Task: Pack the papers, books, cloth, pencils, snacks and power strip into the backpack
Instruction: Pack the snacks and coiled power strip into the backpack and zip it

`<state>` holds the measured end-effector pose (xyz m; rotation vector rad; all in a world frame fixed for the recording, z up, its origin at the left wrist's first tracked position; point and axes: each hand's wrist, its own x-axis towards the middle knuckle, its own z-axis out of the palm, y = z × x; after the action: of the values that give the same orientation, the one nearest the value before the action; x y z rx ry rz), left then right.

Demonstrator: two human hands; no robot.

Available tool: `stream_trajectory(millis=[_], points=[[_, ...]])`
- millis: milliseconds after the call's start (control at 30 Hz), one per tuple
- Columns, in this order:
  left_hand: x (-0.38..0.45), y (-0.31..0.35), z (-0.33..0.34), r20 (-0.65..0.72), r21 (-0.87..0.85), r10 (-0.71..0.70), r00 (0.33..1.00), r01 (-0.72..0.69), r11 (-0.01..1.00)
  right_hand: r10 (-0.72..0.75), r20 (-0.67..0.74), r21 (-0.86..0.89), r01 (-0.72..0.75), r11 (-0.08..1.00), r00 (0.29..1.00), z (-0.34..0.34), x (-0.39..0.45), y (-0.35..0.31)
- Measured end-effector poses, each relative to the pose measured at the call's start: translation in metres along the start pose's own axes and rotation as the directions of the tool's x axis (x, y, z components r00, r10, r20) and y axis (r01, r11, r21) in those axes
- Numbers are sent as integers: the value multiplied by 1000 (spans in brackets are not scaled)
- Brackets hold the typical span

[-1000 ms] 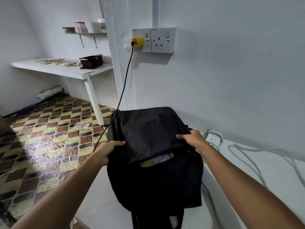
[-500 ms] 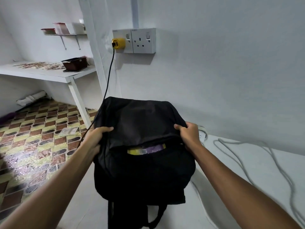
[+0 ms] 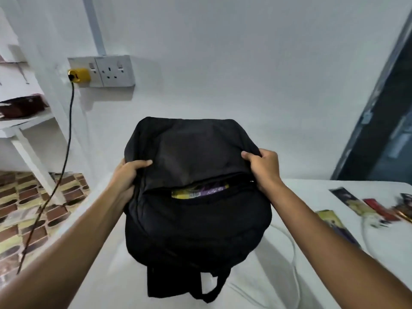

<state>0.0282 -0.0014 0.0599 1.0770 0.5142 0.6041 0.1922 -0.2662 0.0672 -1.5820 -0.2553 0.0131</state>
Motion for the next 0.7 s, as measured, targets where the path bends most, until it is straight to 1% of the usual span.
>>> stream_trajectory(millis=[100,167,300,433,633,700], points=[[-8,-29,44,85,-6,-46,995,46,999,10,-81,-44,-14,999,997,-58,-2,8],[-15,-49,70,116,3,-67,991,67,998,17,-117,-71,-26,997,993,-92,-4,17],[-33,-87,107,139,17,-102,985,101,995,9,-189,-134,-34,990,982,-142,-13,37],[-45,-110,117,98,70,-129,987,122,990,15,-211,-182,-55,982,977,-160,-23,59],[-44,-121,111,13,179,-161,987,156,971,44,-177,-265,-91,960,983,-155,-23,87],[-39,-119,115,-9,247,-165,986,162,955,62,-141,-330,-106,938,988,-157,-16,90]])
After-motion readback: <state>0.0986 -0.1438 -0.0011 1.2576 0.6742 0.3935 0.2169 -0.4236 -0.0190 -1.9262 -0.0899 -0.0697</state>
